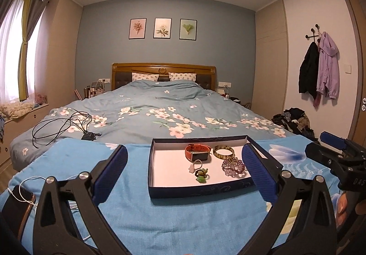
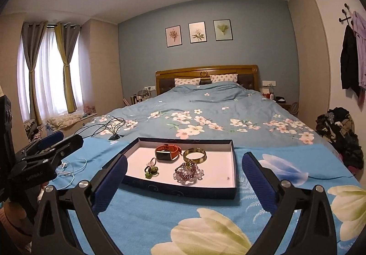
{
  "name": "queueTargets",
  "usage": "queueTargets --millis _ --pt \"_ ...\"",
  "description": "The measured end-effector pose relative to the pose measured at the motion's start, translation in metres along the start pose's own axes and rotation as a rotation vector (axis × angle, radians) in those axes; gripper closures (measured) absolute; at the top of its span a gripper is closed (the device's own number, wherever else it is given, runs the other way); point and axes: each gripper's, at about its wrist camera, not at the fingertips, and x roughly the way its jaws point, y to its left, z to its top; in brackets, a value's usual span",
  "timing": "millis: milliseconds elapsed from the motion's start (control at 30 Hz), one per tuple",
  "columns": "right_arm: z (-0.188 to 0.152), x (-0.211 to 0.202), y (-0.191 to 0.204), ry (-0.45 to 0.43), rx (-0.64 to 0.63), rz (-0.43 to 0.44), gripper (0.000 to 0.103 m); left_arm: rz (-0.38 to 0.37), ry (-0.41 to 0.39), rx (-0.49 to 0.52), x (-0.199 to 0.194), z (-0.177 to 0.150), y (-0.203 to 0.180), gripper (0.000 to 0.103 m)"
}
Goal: Organize jewelry
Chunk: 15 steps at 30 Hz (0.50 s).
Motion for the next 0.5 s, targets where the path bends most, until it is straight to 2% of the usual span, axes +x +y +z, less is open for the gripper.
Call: queueTargets --millis 500 --pt "0.0018 -0.0009 0.001 -0.014 0.006 -0.005 0.006 0.014 0.001 0.002 0.0059 0.0005 -0.0005 0.005"
